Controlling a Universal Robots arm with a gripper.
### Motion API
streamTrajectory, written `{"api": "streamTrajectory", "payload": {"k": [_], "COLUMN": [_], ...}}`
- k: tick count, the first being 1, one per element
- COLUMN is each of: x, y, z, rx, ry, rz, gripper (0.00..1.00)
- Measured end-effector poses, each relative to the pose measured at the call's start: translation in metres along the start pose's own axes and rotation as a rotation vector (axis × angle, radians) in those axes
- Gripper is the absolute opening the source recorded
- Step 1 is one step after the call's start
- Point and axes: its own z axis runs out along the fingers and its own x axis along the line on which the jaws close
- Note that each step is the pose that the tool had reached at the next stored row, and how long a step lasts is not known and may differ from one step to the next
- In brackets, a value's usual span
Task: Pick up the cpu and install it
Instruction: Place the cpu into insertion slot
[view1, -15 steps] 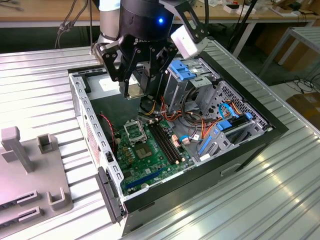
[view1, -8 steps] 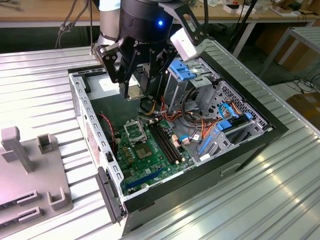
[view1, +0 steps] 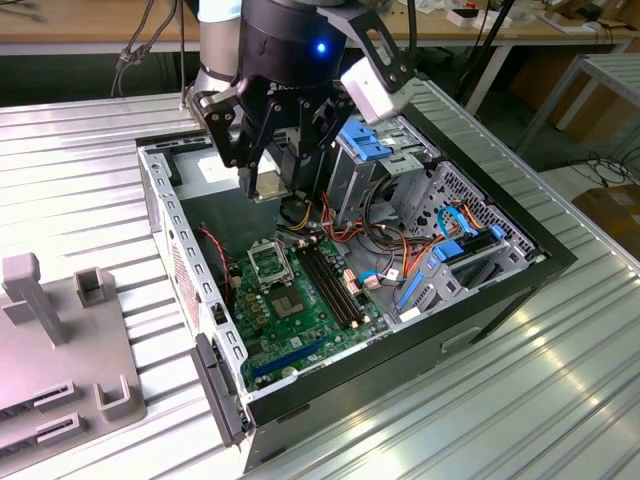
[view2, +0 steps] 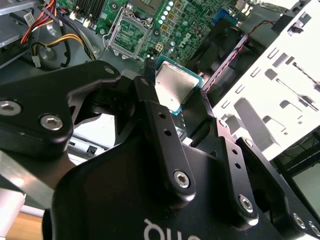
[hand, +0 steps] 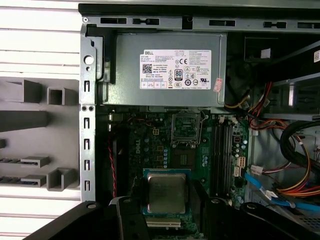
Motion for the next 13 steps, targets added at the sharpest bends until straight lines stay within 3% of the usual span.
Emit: {"api": "streamTrajectory", "payload": {"k": [13], "x": [0.0002], "y": [-0.0089], "z": [0.0077], "rx": [0.0003], "ry": [0.0002], "rz": [0.0], "gripper": [0.47]}}
